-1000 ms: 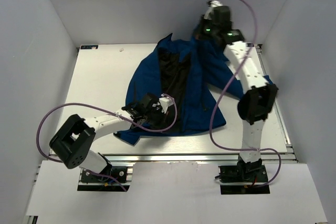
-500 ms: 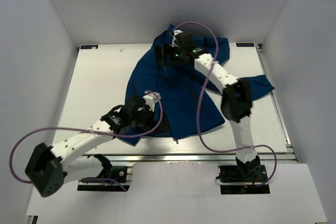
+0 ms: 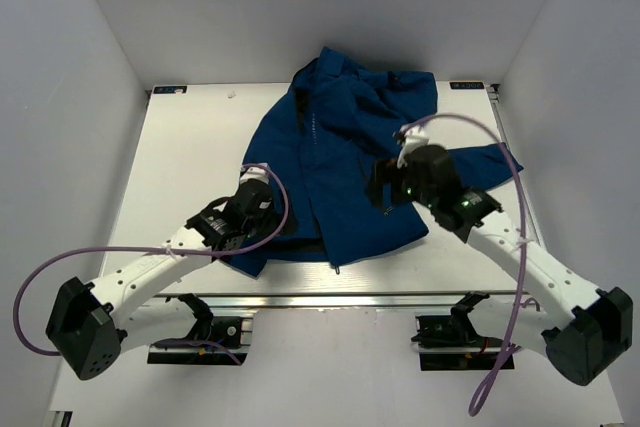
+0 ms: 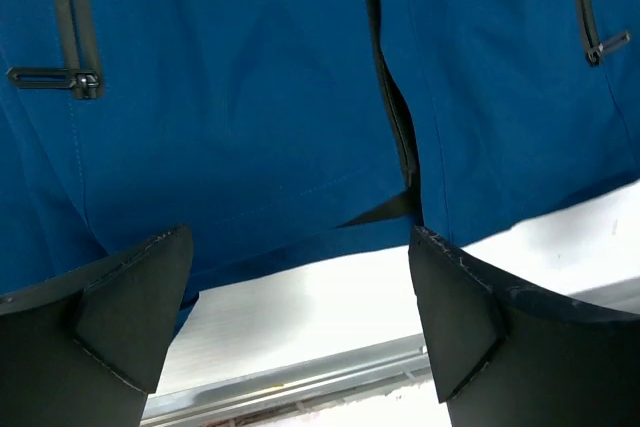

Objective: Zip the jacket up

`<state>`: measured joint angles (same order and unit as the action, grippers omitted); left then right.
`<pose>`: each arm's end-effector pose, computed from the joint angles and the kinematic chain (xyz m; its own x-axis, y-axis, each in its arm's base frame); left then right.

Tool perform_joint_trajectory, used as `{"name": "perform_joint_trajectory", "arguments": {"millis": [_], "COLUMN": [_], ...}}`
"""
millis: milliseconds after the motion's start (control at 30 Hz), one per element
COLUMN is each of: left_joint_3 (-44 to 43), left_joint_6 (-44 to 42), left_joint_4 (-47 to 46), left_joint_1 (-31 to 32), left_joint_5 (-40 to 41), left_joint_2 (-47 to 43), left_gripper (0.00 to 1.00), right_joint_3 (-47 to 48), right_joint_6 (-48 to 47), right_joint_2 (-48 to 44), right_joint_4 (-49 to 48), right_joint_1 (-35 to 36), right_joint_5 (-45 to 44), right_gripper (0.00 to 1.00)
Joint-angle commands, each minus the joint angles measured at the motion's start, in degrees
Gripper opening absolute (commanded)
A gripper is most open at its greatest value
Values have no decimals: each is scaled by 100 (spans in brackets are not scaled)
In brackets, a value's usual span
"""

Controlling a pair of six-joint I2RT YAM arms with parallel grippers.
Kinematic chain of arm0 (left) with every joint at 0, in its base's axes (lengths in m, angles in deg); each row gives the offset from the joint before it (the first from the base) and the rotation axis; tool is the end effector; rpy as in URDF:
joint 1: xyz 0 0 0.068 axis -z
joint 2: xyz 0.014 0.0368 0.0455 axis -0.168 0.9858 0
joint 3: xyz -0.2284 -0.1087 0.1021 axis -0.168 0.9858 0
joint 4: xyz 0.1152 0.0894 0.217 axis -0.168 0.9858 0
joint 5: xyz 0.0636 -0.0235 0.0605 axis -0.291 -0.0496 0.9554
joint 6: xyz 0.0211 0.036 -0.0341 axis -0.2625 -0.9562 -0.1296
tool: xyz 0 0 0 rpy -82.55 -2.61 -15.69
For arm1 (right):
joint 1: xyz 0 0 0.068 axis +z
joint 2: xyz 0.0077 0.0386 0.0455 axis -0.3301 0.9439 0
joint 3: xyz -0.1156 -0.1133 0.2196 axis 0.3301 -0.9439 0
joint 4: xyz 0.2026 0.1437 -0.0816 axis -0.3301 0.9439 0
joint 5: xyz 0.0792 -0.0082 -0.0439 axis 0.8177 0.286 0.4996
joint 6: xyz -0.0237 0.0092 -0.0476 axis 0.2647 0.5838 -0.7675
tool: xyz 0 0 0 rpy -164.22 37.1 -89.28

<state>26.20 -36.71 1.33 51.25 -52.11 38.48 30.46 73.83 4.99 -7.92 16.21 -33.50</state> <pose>0.1662 -0.1376 0.2395 -0.7843 -0.1522 -0.6014 0.0525 0.9497 -0.3088 0.1988 0.1372 0.3249 -0.4845 -0.0242 -0.8745 -0.3893 0.9011 0.1908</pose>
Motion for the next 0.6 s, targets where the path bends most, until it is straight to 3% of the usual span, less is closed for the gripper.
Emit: {"name": "perform_joint_trajectory", "arguments": {"millis": [0,133,267,467,567], "left_joint_3": [-145,13,136,365,488], "left_joint_6": [240,424,547,530,548], "left_joint_4": [-154,-277,-234,-322,-330], "left_joint_1": [-36,-54,-54,-71,-71], "left_joint_5": [282,230,115,-26,-17], "left_joint_2": [-24,38,47,-260,-428], "left_gripper": [98,98,98,98,98], "right_joint_3": [-540,-533,-68,915,1005], "right_joint_6": [460,838,1664,2114,2167], "right_joint_2": [-37,498,1848,3564,3821], "right_joint_4": [151,742,1155,1621,1491], "right_joint_1": [473,1861,2638,3078,3131], "right_joint_5": [904,-711,-1853,-2261,-2121], "right_gripper": [89,89,89,81,76]}}
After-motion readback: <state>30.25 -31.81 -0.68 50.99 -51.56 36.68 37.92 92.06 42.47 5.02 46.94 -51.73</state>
